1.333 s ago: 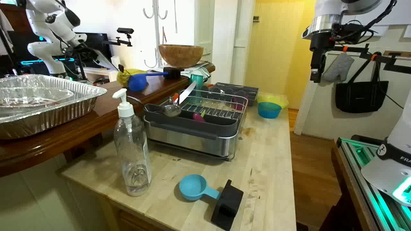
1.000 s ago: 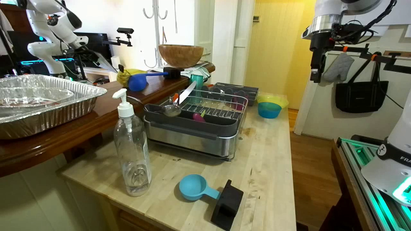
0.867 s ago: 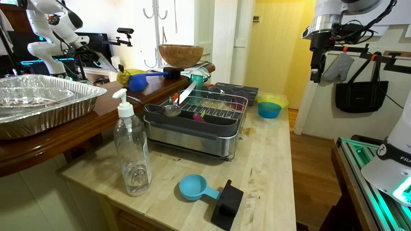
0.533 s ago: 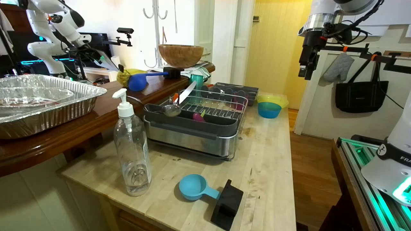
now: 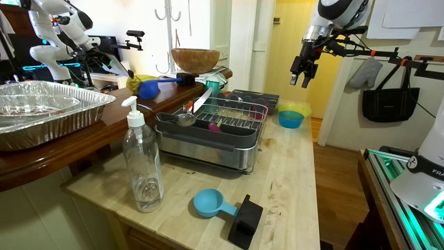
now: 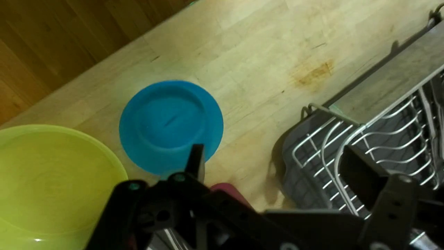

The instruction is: Make the blue plastic knife in the utensil rack to face the opposite direction

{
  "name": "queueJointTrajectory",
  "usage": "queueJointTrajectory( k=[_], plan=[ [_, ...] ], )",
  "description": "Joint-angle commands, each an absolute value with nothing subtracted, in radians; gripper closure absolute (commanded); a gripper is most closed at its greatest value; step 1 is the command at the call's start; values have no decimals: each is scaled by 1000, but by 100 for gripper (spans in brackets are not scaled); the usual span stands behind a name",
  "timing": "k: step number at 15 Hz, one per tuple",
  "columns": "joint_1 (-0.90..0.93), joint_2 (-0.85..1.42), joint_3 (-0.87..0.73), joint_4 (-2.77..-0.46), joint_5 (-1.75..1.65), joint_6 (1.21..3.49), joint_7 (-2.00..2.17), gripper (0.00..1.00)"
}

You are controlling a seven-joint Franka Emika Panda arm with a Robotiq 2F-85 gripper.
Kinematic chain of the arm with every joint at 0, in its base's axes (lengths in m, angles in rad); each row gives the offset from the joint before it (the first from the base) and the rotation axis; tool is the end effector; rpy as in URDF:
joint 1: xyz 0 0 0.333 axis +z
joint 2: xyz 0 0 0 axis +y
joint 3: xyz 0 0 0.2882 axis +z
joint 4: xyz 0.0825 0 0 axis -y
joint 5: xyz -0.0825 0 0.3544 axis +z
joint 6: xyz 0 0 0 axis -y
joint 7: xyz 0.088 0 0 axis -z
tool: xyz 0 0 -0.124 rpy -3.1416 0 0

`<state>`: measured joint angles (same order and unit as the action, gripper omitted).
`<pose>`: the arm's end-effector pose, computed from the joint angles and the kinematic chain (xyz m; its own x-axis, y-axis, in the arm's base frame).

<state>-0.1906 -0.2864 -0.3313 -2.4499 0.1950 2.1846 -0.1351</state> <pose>0.3779 -0.2043 0.3763 0.8823 -0.4702 0.0207 -0.4510 -0.8574 -0.2480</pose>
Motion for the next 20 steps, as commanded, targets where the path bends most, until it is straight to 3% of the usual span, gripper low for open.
queueJointTrajectory(
  k=[1,13,20],
  plan=[
    [-190,-138,-321,-2337,243,2224,-148,0],
    [-272,192,-303,-2003,305,2229,-116,0],
    [-297,172,-294,-1998,276,2237,-90,0]
  ],
)
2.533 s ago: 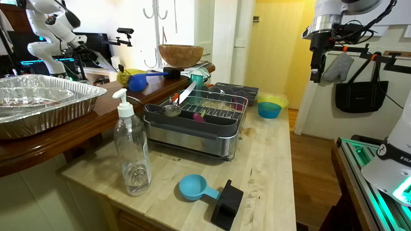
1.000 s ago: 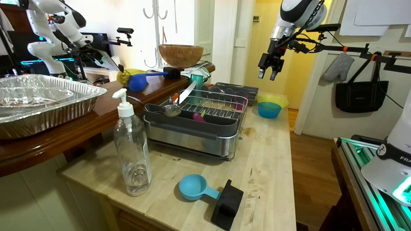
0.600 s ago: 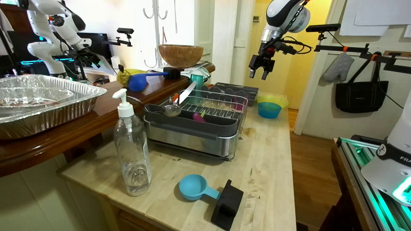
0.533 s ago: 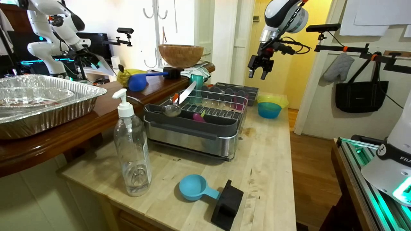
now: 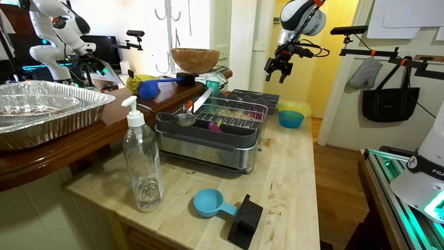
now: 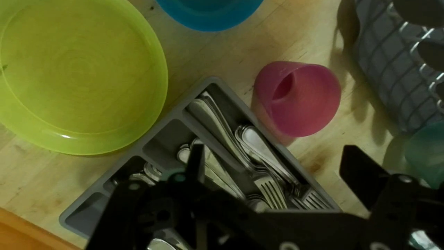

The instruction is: Make the blue plastic knife in the utensil rack to face the opposite direction

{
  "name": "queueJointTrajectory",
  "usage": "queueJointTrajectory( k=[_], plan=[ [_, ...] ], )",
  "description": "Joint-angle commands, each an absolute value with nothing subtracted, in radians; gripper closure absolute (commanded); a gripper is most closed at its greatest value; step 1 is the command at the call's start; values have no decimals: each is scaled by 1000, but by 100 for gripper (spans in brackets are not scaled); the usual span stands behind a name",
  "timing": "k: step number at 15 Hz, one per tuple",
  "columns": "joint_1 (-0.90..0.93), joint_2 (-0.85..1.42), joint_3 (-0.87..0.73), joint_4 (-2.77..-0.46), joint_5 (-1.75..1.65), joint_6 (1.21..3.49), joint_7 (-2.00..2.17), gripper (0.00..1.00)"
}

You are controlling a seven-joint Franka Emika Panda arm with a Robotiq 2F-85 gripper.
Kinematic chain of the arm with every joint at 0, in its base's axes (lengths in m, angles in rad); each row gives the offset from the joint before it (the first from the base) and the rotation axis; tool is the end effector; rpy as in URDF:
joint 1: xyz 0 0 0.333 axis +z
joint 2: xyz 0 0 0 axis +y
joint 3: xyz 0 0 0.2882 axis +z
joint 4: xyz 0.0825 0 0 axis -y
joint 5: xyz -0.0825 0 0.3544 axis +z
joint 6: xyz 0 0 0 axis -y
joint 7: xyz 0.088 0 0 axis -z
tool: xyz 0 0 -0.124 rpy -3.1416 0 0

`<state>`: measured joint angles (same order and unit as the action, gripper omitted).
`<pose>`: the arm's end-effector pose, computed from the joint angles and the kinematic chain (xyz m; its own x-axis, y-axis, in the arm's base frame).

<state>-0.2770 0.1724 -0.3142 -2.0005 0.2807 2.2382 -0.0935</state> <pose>0.4788 -0.3025 0.3575 0.7850 -0.6144 0.0788 -0.5964 -0.7841 -0.1717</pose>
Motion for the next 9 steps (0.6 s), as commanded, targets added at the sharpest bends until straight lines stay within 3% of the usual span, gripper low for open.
queueJointTrajectory(
  k=[1,9],
  plan=[
    [-297,171,-294,-1998,276,2236,-89,0],
    [-296,243,-279,-1933,313,2289,-31,0]
  ],
)
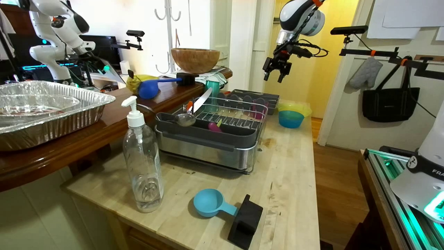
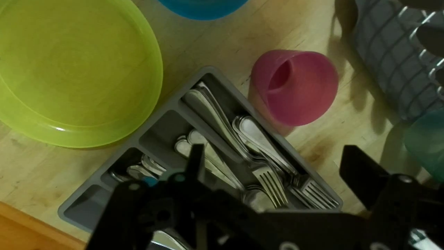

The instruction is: Make the blue plastic knife in the utensil rack to face the opposite direction

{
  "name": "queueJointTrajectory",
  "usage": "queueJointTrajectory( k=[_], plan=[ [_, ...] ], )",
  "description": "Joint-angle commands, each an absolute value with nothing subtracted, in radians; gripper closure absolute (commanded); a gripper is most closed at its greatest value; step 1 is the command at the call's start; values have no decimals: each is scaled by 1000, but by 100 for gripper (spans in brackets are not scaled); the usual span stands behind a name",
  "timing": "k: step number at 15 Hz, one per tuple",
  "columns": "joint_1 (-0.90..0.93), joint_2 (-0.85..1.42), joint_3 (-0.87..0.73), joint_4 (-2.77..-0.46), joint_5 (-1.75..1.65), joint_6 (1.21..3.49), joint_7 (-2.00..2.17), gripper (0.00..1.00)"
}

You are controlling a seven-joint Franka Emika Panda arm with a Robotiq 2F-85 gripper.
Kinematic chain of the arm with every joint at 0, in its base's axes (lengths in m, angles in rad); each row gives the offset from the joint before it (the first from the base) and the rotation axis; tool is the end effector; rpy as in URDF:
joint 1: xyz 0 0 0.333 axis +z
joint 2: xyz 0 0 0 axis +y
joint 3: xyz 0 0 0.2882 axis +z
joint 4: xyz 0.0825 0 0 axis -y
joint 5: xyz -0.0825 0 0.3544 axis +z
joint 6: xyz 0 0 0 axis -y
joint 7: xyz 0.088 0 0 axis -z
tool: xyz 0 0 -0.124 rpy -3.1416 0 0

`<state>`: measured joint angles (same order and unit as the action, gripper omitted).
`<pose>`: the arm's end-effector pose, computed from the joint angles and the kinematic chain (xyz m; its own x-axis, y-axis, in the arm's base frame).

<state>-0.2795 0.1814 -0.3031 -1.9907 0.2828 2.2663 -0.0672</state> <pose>0.4858 -0.3022 0.3592 0.7689 -0.6311 0.1024 -0.6110 -0.7725 -0.1728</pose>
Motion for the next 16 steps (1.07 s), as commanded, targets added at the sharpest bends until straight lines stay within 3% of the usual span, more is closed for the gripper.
queueJointTrajectory(
  k=[1,16],
  plan=[
    [-298,260,-272,-1915,325,2295,-25,0],
    [-409,523,-180,-1583,310,2215,-172,0]
  ],
)
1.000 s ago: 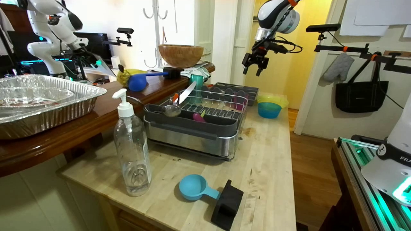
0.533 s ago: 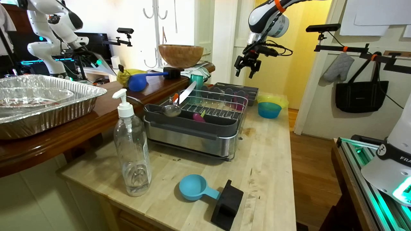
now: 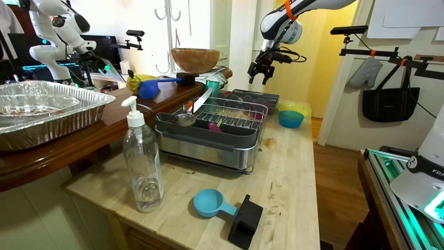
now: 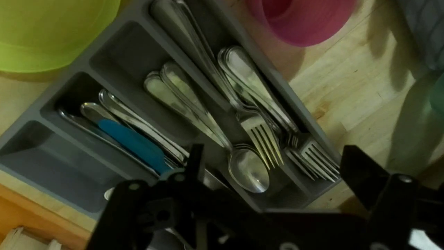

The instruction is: Make the blue plastic knife in the utensil rack to face the opposite direction

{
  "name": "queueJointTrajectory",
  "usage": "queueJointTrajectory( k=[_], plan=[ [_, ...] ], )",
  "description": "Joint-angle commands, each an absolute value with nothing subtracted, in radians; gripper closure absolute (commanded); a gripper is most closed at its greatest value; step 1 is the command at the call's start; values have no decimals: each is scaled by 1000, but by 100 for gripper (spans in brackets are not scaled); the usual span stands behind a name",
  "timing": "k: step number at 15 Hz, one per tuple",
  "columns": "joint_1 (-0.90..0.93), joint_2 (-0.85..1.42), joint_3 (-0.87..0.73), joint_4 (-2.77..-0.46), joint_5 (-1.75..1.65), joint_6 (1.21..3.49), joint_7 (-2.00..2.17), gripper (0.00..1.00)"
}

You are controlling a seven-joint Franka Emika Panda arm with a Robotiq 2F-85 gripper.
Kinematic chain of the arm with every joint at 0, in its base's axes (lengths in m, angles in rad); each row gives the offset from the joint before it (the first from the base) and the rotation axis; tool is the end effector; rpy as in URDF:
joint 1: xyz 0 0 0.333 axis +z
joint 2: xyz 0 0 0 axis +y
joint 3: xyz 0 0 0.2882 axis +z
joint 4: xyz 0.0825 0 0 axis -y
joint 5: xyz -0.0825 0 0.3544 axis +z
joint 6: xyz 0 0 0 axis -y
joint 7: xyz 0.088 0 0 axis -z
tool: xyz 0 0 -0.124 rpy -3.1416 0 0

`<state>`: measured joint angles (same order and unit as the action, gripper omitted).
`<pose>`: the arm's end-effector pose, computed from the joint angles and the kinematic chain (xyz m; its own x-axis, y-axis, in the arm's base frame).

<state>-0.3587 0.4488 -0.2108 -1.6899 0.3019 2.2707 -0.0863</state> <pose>0.5577 -0.3282 0.3305 0.7899 -0.5955 0.1461 -0.5769 -0.8025 -0.1523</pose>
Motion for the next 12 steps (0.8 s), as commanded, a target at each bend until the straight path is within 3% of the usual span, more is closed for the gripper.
queueJointTrajectory(
  k=[1,12],
  plan=[
    [-421,542,-173,-1562,304,2210,-204,0],
    [-437,543,-162,-1566,288,2226,-244,0]
  ],
)
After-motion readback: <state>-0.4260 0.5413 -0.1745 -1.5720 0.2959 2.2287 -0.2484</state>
